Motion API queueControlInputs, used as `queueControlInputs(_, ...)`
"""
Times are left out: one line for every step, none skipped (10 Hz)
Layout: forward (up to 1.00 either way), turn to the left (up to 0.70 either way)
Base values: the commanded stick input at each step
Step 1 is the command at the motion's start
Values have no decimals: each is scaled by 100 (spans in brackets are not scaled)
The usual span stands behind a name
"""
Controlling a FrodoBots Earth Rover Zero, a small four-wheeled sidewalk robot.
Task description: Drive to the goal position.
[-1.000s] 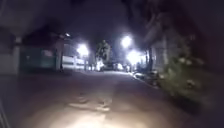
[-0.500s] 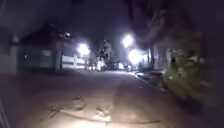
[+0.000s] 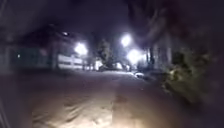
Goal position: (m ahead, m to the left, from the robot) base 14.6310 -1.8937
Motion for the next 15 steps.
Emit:
queueControlInputs(70,0)
queueControlInputs(70,0)
queueControlInputs(70,0)
queueControlInputs(70,0)
queueControlInputs(70,0)
queueControlInputs(70,0)
queueControlInputs(70,0)
queueControlInputs(70,0)
queueControlInputs(70,0)
queueControlInputs(70,0)
queueControlInputs(70,0)
queueControlInputs(70,0)
queueControlInputs(70,-35)
queueControlInputs(70,-35)
queueControlInputs(70,-35)
